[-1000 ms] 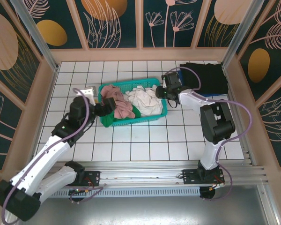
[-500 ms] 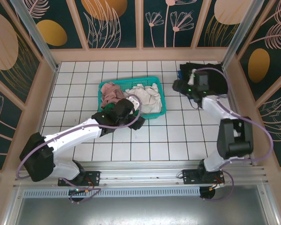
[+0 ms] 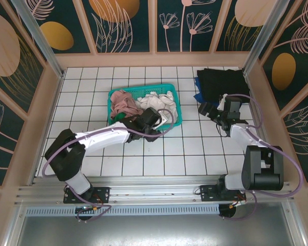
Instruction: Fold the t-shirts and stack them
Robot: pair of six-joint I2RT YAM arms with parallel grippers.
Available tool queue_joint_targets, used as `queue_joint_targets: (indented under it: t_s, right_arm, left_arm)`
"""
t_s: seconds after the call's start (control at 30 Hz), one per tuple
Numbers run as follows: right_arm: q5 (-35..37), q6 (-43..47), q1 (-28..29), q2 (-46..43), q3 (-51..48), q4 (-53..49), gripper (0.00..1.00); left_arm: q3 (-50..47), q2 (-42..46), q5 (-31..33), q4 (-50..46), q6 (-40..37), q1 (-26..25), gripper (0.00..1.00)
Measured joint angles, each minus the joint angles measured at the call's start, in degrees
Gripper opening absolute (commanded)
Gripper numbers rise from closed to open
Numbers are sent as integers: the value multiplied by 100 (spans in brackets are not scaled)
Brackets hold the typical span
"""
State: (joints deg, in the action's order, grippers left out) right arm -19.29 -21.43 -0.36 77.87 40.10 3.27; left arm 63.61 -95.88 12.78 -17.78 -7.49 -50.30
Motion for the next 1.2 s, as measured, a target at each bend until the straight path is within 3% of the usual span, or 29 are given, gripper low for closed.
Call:
queue_joint_targets:
  t_s: [0.1,0.2,0.3,0.43,0.9,1.2]
  right_arm:
    - [-46,-2,-15,-61,-44,109,87]
    - [-61,-13,-59,-155,-116,190,87]
    - [-76,-17,-98,-238,-192,245,87]
    - [-76,-17,-140,-328,-282,315,87]
    - [-151,-63,-282,-348,-426,527,87]
    - [-155,-61,-299,-264,-426,538,87]
  left_arm:
    - [120,-247,168,17,-2,70,53]
    - [144,-369,168,46,-76,249,24]
    - [310,-372,238,201,-389,525,14]
    - [463,-380,564,212,-92,1248,1]
    - [2059,-1674,669,-46,-273,4057,0]
    - [2811,-2345,612,-111,-498,4725,0]
